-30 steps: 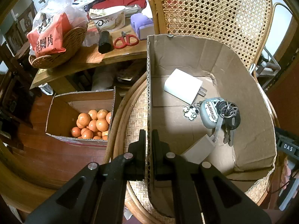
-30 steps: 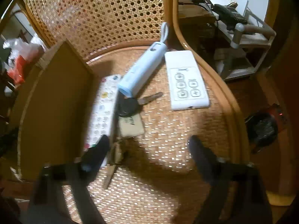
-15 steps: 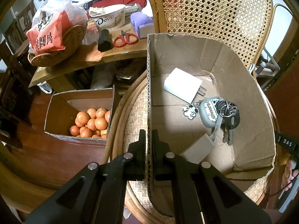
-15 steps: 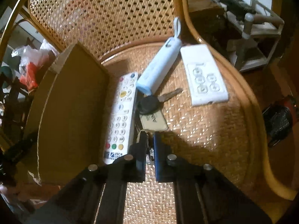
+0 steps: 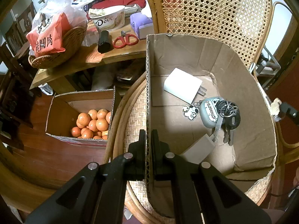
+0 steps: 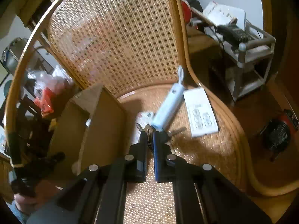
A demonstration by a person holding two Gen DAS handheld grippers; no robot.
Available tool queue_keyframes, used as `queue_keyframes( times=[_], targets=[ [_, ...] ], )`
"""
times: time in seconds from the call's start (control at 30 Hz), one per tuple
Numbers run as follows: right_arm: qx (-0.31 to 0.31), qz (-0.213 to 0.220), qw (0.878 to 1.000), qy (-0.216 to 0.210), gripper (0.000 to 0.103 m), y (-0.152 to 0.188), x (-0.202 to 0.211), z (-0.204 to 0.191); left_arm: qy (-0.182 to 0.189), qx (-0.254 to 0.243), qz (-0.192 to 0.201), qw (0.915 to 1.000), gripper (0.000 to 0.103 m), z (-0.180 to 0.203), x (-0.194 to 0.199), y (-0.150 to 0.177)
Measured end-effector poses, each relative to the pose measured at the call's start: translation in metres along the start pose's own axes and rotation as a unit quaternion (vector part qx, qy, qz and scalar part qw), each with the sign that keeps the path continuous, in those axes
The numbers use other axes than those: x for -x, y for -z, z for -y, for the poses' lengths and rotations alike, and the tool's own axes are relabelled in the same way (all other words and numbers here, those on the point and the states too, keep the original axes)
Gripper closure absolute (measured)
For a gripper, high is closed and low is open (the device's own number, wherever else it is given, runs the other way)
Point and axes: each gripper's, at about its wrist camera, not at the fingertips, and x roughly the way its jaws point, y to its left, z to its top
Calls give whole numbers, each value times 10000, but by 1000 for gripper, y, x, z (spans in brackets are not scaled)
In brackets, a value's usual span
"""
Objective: Organize rigid objects
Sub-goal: 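Carry the tagged keys into the box and open the right gripper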
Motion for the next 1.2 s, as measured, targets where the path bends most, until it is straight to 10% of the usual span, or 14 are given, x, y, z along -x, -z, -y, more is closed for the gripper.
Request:
queue_keyframes(
  times=[0.37, 1.2],
  targets=[
    [94, 1140, 9905, -770, 96, -9, 42, -34, 1, -5, 2, 10000, 98, 0, 1, -1],
    [1595, 459, 9828, -811, 96, 35, -6, -115, 11, -50, -2, 10000, 98, -2, 0, 2]
  ],
)
